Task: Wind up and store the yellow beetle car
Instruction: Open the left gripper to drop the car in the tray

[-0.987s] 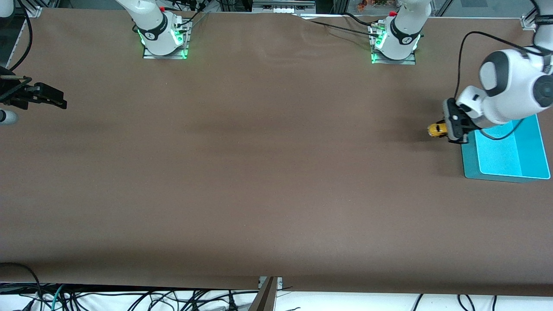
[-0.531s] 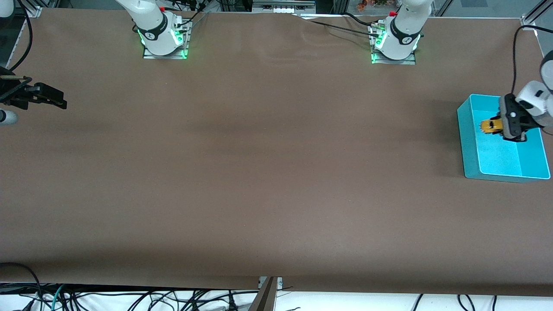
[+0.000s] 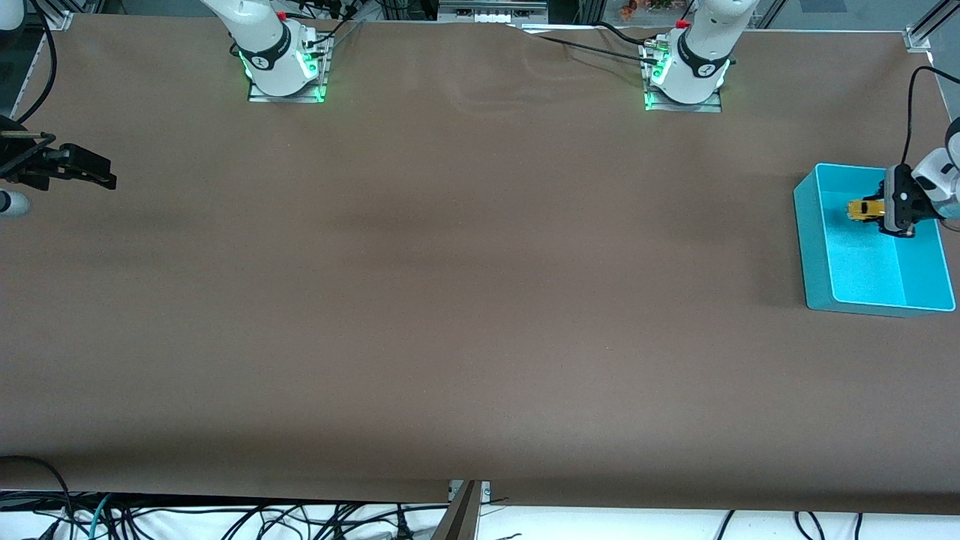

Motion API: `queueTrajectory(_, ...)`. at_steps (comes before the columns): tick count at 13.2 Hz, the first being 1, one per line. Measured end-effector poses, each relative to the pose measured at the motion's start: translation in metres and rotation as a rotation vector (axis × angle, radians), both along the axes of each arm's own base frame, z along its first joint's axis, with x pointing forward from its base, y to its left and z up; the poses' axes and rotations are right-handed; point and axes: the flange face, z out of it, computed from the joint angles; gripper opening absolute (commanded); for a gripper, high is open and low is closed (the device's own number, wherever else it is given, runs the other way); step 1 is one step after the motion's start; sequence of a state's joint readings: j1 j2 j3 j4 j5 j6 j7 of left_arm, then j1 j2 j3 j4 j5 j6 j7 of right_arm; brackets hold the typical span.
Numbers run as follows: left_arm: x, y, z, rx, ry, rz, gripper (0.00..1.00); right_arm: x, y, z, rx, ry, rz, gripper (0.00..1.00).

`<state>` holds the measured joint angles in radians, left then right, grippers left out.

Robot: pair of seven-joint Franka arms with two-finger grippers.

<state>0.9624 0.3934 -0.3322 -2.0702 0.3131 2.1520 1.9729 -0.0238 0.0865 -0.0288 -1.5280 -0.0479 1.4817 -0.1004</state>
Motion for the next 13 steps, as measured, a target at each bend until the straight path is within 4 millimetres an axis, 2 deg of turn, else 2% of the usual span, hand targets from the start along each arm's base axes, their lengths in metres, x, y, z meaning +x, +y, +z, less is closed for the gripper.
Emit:
queueTrajectory(1,-0.007,0.001,-0.010,-0.007,-0.009,0.004,0.21,0.000,0.000,0.000,0.000,0.000,0.000,1.00)
queueTrajectory(3,-0.017,0.000,-0.022,-0.015,-0.020,0.009,0.50,0.000,0.000,0.000,0.000,0.000,0.000,1.00)
queueTrajectory(4,-0.020,0.000,-0.024,-0.016,-0.023,0.010,0.99,0.000,0.000,0.000,0.000,0.000,0.000,1.00)
queueTrajectory(8,-0.023,0.001,-0.026,-0.019,-0.025,0.015,1.00,0.000,0.000,0.000,0.000,0.000,0.000,1.00)
queueTrajectory(10,-0.018,0.004,-0.017,-0.013,-0.030,0.014,1.00,0.000,0.000,0.000,0.000,0.000,0.000,1.00)
queueTrajectory(11,-0.011,0.004,-0.004,-0.007,-0.021,0.012,1.00,0.000,0.000,0.000,0.000,0.000,0.000,1.00)
queueTrajectory(13,0.015,0.005,0.045,0.007,0.017,0.018,1.00,0.000,0.000,0.000,0.000,0.000,0.000,1.00)
